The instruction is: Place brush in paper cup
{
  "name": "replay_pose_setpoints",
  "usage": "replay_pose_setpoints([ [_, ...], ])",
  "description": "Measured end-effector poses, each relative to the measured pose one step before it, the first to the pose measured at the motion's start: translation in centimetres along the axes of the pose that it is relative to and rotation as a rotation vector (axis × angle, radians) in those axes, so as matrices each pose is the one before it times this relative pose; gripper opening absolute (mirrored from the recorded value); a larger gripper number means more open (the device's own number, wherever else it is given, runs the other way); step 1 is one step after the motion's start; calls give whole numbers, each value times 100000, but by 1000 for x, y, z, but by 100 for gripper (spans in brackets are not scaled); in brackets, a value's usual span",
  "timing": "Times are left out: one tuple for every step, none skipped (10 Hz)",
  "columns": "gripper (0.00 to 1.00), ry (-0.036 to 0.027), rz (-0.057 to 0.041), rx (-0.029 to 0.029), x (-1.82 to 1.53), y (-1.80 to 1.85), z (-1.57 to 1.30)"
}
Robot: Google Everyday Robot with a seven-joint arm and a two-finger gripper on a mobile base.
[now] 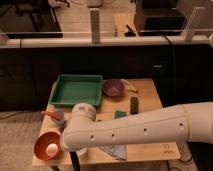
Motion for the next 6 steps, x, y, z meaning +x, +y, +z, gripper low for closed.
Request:
replay_pose_setpoints([
  [65, 866, 878, -104, 577, 788, 321],
  [76, 1520, 1264, 113, 1452, 1585, 988],
  [80, 655, 915, 351, 1227, 1190, 1004],
  [80, 1024, 637, 370, 1266, 1180, 998],
  [80, 465, 676, 340, 774, 677, 767],
  [80, -457, 417, 64, 269, 500, 698],
])
